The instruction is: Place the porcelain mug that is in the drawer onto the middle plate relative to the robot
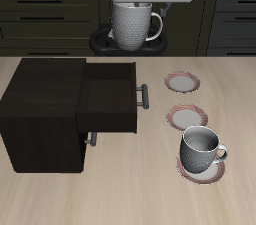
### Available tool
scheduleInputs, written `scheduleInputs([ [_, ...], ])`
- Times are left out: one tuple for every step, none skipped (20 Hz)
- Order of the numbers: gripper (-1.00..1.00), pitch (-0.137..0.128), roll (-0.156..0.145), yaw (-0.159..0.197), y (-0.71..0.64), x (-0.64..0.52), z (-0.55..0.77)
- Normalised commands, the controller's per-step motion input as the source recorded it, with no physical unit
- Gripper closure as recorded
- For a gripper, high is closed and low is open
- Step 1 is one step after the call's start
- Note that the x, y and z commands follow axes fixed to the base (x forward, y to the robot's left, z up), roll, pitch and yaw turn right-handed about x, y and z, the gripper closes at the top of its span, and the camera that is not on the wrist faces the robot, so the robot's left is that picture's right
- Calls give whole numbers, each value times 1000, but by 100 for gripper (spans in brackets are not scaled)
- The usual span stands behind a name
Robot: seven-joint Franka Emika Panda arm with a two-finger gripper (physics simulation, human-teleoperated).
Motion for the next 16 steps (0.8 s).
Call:
scheduleInputs([
  [100, 0, 32, -21, 233, -95, 73],
  [100, 1, 0, -16, 513, -172, 107],
  [100, -70, 1, 50, 362, -114, 100],
  [100, -32, 37, 8, 354, -40, 59],
  [100, -14, -9, -41, 492, -97, -19],
  [100, -70, -8, -12, 1435, -314, -280],
  [100, -10, 19, 93, 609, -107, -198],
  [100, 25, 22, -30, 584, -88, -212],
  [100, -12, 97, 48, 720, -153, -188],
  [100, -14, 11, 40, 214, -31, -83],
  [100, -73, -26, 51, 618, -121, -111],
  [100, 28, 70, 9, 623, -88, -170],
  [100, 12, 10, -61, 781, -194, -120],
  [100, -40, 50, 57, 693, -179, -36],
  [100, -55, 12, 11, 601, -130, -38],
  [100, -130, 43, 53, 1286, -321, -45],
])
